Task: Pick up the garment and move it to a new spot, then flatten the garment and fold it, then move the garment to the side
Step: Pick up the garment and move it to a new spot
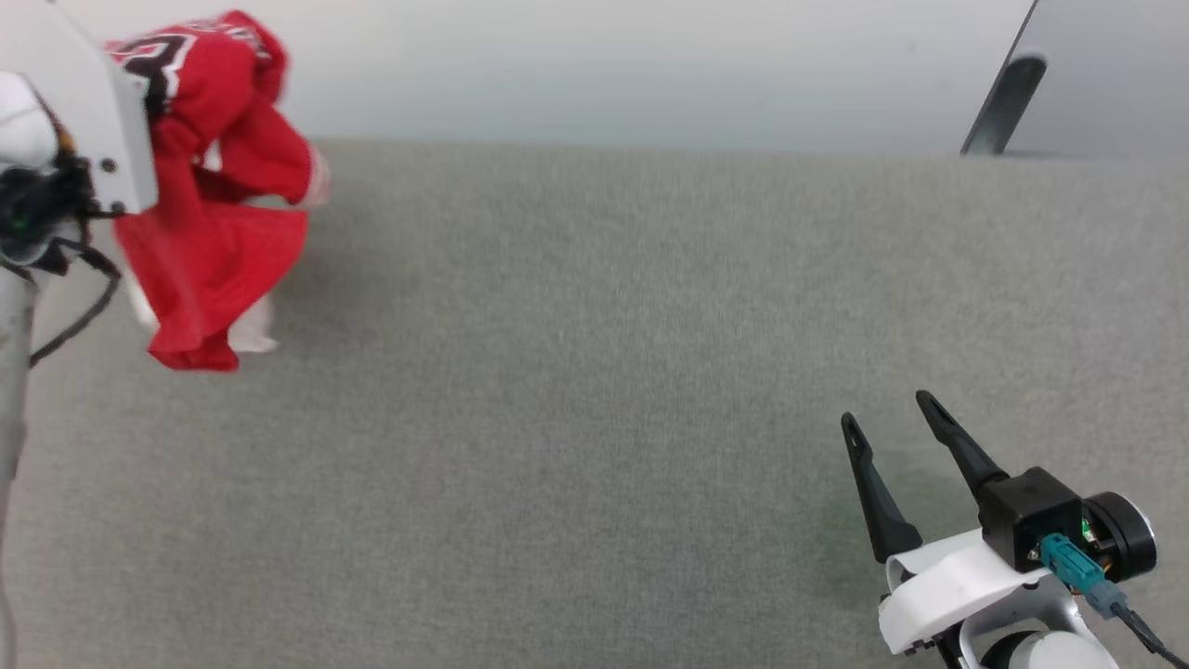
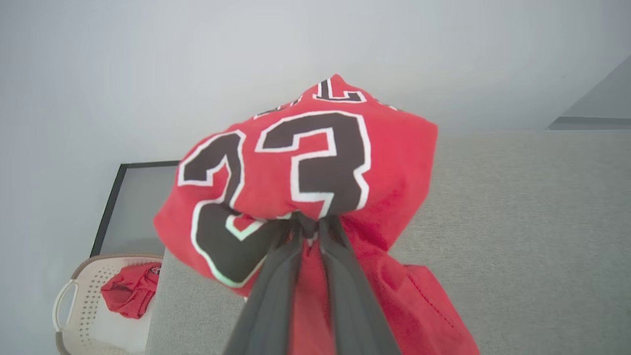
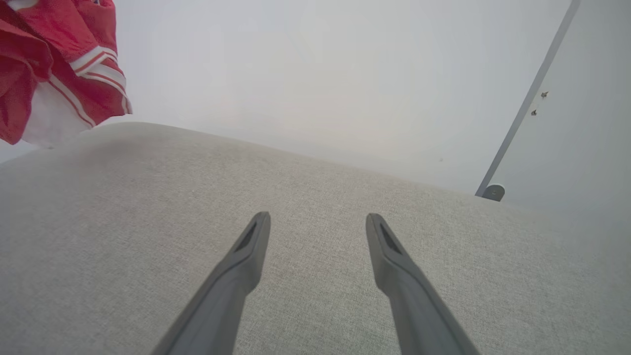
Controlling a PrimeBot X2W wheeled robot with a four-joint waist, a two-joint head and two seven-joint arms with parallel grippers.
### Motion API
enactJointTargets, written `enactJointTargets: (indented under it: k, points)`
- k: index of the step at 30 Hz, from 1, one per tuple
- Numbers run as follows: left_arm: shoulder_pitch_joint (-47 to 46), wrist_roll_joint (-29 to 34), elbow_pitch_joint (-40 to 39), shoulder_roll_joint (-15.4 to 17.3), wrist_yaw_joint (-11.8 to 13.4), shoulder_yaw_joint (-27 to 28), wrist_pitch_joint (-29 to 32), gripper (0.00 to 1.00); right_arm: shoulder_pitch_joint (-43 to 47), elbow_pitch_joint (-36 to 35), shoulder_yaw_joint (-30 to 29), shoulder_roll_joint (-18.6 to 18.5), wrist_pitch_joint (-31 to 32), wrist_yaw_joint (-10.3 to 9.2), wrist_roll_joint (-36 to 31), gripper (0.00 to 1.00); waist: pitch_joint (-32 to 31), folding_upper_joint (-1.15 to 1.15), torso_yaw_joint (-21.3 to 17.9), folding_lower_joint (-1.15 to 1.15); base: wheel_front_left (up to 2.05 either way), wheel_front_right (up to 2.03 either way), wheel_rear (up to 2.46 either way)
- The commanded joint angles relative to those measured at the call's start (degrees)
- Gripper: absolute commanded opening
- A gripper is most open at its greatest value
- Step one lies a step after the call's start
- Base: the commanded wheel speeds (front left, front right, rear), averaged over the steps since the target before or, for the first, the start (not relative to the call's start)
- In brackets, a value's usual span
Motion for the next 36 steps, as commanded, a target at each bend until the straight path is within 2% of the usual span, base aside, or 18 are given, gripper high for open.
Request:
enactJointTargets:
  k: [1, 4, 9, 17, 22, 27, 36]
  points:
    - [0.52, 0.08, -1.27, -0.06, -0.05, -0.30, 0.56, 0.00, 0.92, 0.07, -0.10, 0.24, -0.34, 0.00, 0.01, 1.00, -5.69, 0.00, 0.58, 0.00, 0.00, 0.00, 0.00]
    - [2.28, -0.66, -5.44, -1.03, 0.19, -1.00, 2.10, 0.00, 1.73, 0.58, -0.97, 0.37, -0.45, 0.00, 0.16, 1.00, -8.17, 0.00, -0.18, 0.00, 0.00, 0.00, 0.00]
    - [5.62, -2.61, -13.17, -2.22, 2.20, -1.27, 5.98, 0.00, 2.65, 0.83, -3.15, -0.18, -0.34, -0.01, -0.67, 1.00, -10.35, 0.00, -2.83, 0.00, 0.00, 0.00, 0.00]
    - [12.31, -5.96, -27.44, -5.12, 6.94, -2.26, 12.69, 0.00, 4.00, 1.76, -10.71, -2.05, -0.58, -0.01, -1.63, 1.00, -10.78, 0.00, -9.38, 0.00, 0.00, 0.00, 0.00]
    - [14.91, -7.10, -34.47, -7.11, 9.03, -3.88, 15.77, 0.00, 4.87, 2.39, -15.63, -2.45, -1.03, 0.00, -2.00, 1.00, -10.18, 0.00, -13.89, 0.00, 0.00, 0.00, 0.00]
    - [17.25, -7.56, -37.93, -8.91, 11.07, -5.94, 18.24, 0.00, 4.47, 2.63, -18.09, -1.72, -1.36, -0.01, -2.39, 1.00, -9.01, 0.00, -18.49, 0.00, 0.00, 0.00, 0.00]
    - [23.92, -8.37, -36.21, -10.78, 10.49, -10.53, 19.17, 0.00, 3.20, 5.62, -18.39, 0.37, -3.15, -0.01, -1.84, 1.00, -4.91, 0.00, -24.26, 0.00, 0.00, 0.00, 0.00]
